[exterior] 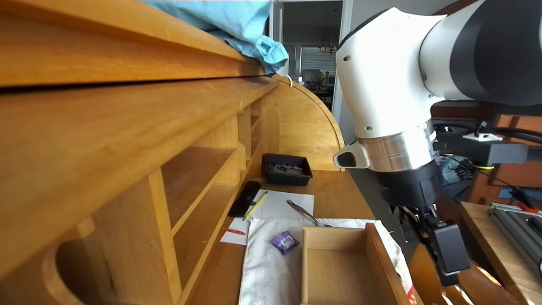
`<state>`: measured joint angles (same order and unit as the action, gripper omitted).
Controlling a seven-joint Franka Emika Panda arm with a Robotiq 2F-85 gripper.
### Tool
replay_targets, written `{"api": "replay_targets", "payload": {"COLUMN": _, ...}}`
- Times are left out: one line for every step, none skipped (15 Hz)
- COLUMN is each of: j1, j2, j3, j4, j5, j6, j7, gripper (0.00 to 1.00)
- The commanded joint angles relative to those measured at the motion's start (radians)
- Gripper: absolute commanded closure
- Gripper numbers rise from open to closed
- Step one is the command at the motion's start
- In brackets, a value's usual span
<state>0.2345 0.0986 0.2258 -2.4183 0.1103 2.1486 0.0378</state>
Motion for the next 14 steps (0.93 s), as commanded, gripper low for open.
{"api": "replay_targets", "payload": {"j1": 0.021, "j2": 0.014, "j3": 0.006, "j4": -0.015, "j5": -0.086, "j6": 0.035, "j7": 0.088, "gripper": 0.0}}
{"api": "replay_targets", "payload": {"j1": 0.026, "j2": 0.018, "j3": 0.006, "j4": -0.019, "j5": -0.11, "j6": 0.048, "j7": 0.108, "gripper": 0.0}}
{"api": "replay_targets", "payload": {"j1": 0.031, "j2": 0.021, "j3": 0.007, "j4": -0.023, "j5": -0.132, "j6": 0.067, "j7": 0.125, "gripper": 0.0}}
{"api": "replay_targets", "payload": {"j1": 0.036, "j2": 0.026, "j3": 0.007, "j4": -0.025, "j5": -0.15, "j6": 0.084, "j7": 0.138, "gripper": 0.0}}
{"api": "replay_targets", "payload": {"j1": 0.039, "j2": 0.029, "j3": 0.009, "j4": -0.032, "j5": -0.164, "j6": 0.111, "j7": 0.143, "gripper": 0.0}}
{"api": "replay_targets", "payload": {"j1": 0.044, "j2": 0.03, "j3": 0.012, "j4": -0.039, "j5": -0.176, "j6": 0.14, "j7": 0.141, "gripper": 0.0}}
{"api": "replay_targets", "payload": {"j1": 0.045, "j2": 0.029, "j3": 0.015, "j4": -0.045, "j5": -0.169, "j6": 0.17, "j7": 0.136, "gripper": 0.0}}
{"api": "replay_targets", "payload": {"j1": 0.047, "j2": 0.028, "j3": 0.017, "j4": -0.051, "j5": -0.167, "j6": 0.198, "j7": 0.131, "gripper": 0.0}}
{"api": "replay_targets", "payload": {"j1": 0.049, "j2": 0.024, "j3": 0.018, "j4": -0.058, "j5": -0.162, "j6": 0.228, "j7": 0.128, "gripper": 0.0}}
{"api": "replay_targets", "payload": {"j1": 0.051, "j2": 0.023, "j3": 0.02, "j4": -0.063, "j5": -0.16, "j6": 0.253, "j7": 0.125, "gripper": 0.0}}
{"api": "replay_targets", "payload": {"j1": 0.052, "j2": 0.023, "j3": 0.022, "j4": -0.066, "j5": -0.154, "j6": 0.273, "j7": 0.121, "gripper": 0.0}}
{"api": "replay_targets", "payload": {"j1": 0.051, "j2": 0.024, "j3": 0.025, "j4": -0.067, "j5": -0.142, "j6": 0.287, "j7": 0.112, "gripper": 0.0}}
{"api": "replay_targets", "payload": {"j1": 0.049, "j2": 0.022, "j3": 0.028, "j4": -0.069, "j5": -0.129, "j6": 0.298, "j7": 0.104, "gripper": 0.0}}
{"api": "replay_targets", "payload": {"j1": 0.048, "j2": 0.018, "j3": 0.031, "j4": -0.07, "j5": -0.118, "j6": 0.301, "j7": 0.103, "gripper": 0.0}}
